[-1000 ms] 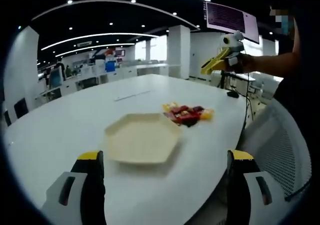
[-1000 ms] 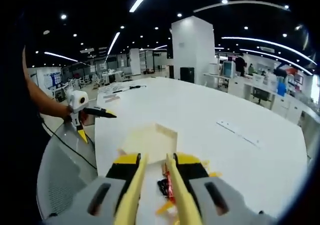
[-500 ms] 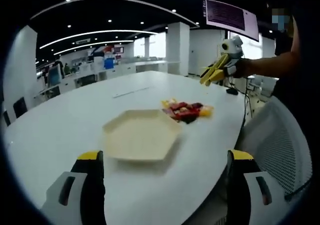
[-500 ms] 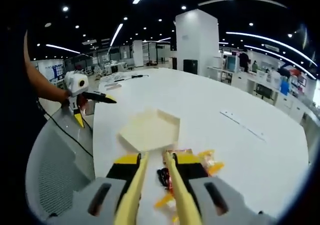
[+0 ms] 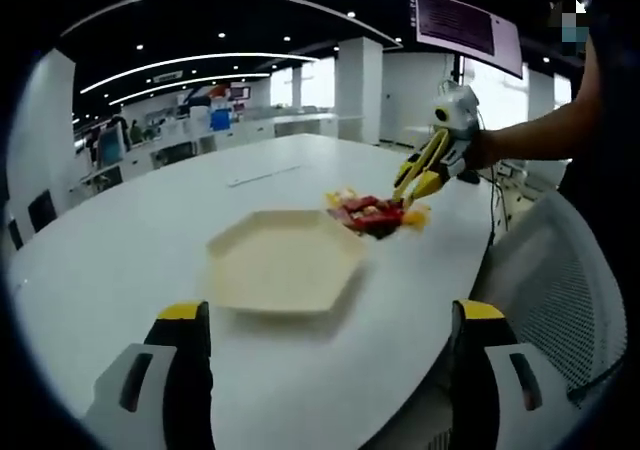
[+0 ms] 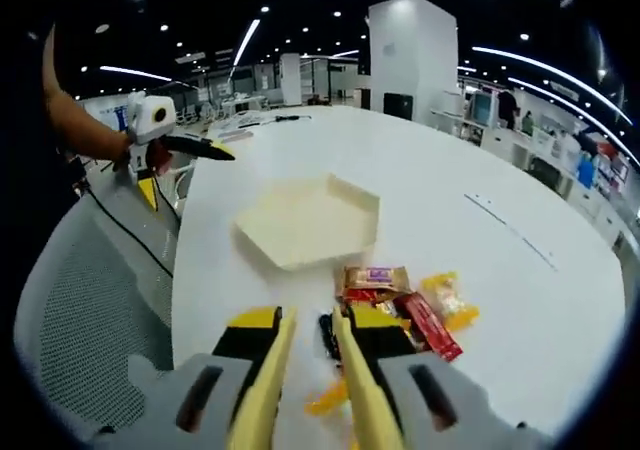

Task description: Place the target food into the container with the food tongs after gripping and lifting it, then release it inside without dropping or visibly crushing the food.

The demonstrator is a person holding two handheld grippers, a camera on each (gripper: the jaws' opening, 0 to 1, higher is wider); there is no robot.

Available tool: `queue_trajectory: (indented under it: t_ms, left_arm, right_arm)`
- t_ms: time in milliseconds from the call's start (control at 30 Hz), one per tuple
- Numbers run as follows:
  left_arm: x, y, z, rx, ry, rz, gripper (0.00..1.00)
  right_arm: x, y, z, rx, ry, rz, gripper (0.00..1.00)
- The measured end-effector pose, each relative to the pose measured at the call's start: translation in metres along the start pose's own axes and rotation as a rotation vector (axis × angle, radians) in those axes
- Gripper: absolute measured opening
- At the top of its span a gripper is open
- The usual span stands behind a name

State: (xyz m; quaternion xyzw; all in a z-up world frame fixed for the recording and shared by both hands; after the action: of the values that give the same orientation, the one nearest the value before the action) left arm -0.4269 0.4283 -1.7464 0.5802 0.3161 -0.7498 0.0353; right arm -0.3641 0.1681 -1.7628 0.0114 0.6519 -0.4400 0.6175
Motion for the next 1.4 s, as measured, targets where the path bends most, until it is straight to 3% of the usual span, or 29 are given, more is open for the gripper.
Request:
queue_trajectory:
  t_ms: [200, 567, 767, 933, 1067, 1200, 1400]
  left_arm:
    - [0.001, 0.0, 0.0, -0.001, -0.007, -0.003, 0.96]
    - [0.0, 0.001, 0.0, 0.006, -0.025, 0.01, 0.99]
    - [0.0, 0.001, 0.001, 0.013, -0.034, 0.014, 0.99]
    - [0.001, 0.001, 0.0, 0.014, -0.033, 0.009, 0.99]
    - [0.002, 0.001, 0.001, 0.018, -0.032, 0.005, 0.99]
    - [0.002, 0.001, 0.001, 0.017, -0.031, 0.006, 0.99]
    - [0.001, 0.0, -0.001, 0.008, -0.036, 0.013, 0.98]
  right_arm:
    - [0.018, 0.02, 0.0, -0.011, -0.008, -0.056, 0.25]
    - [0.024, 0.036, 0.004, -0.007, -0.032, -0.102, 0.25]
    - [0.031, 0.04, 0.004, 0.003, -0.09, -0.137, 0.25]
    - [0.024, 0.04, 0.006, 0.027, -0.098, -0.11, 0.26]
    - [0.029, 0.046, 0.006, 0.021, -0.104, -0.128, 0.26]
    - [0.026, 0.047, 0.004, 0.018, -0.089, -0.116, 0.21]
    - [0.026, 0.045, 0.002, 0.025, -0.072, -0.164, 0.19]
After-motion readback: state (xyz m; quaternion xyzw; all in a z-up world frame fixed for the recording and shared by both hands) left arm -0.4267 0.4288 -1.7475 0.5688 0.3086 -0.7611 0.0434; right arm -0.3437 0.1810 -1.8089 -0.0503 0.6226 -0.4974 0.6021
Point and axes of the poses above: the point that each gripper's makers call its tool centre point, and the gripper's own axes: y roughly forward along the fingers, z roughly to its right, x roughly out of its underside, the point moved 3 cm from there along -y, roughly backward along the fingers, and after that the axes turned 14 degrees about x, right-handed, at the moved point
